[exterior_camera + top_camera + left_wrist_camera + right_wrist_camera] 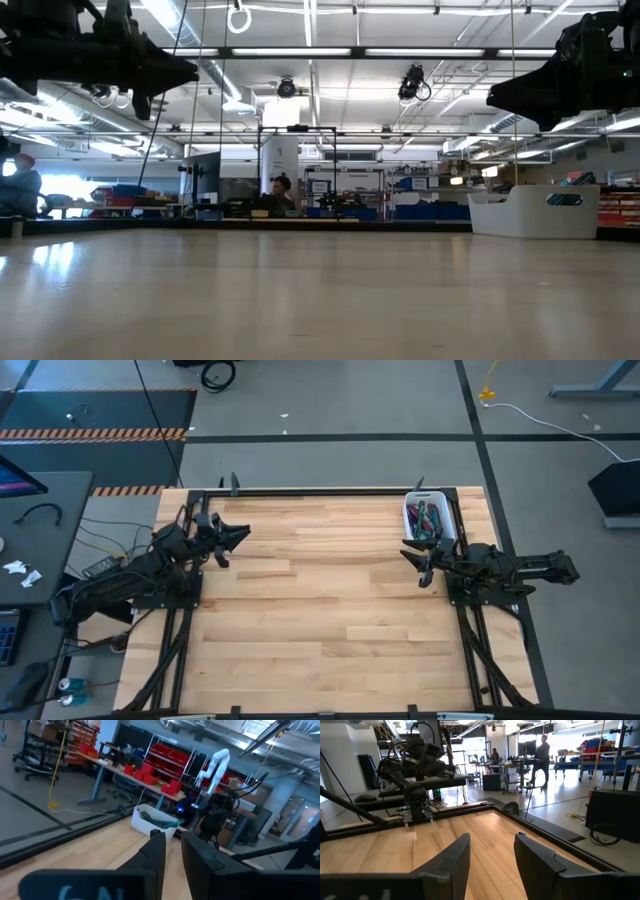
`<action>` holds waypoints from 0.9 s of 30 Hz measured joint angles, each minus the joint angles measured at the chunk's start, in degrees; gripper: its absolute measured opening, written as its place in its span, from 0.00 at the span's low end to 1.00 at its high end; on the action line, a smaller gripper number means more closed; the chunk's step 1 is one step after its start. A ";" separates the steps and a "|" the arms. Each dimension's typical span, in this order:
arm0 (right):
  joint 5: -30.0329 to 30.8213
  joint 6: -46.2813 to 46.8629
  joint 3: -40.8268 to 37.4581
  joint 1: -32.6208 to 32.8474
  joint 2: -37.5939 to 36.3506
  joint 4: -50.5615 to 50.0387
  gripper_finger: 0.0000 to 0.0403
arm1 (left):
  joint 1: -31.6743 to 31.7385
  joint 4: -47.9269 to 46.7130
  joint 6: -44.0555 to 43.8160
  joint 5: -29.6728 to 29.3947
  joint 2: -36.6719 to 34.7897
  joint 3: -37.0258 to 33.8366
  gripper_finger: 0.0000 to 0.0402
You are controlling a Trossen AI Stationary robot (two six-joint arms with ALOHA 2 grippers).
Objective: Pick and place USB-C Cables
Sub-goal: Return to Home Position
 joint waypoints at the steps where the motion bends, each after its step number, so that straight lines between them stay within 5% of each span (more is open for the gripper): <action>1: -0.01 0.00 0.00 -0.01 0.00 0.00 0.39 | 0.00 -0.21 -0.05 0.00 0.01 0.00 0.17; 8: -0.02 0.00 0.00 0.00 0.00 -0.02 0.39 | -0.19 -1.23 0.00 1.88 -0.32 -0.03 0.16; 12: -0.05 0.00 0.00 0.00 0.00 0.02 0.39 | -9.98 -3.08 9.87 0.74 -7.05 -0.05 0.15; 18: -0.15 0.00 0.02 0.00 0.00 0.23 0.39 | -17.57 -18.49 14.63 -6.42 -21.06 -0.01 0.18; 21: -0.14 0.02 0.02 0.00 -0.01 0.44 0.39 | -17.67 -27.28 17.77 -7.76 -21.07 -0.88 0.19; 27: 0.11 0.00 0.04 -0.02 0.00 0.46 0.39 | -22.58 -19.09 21.40 -1.69 -20.68 -6.82 0.18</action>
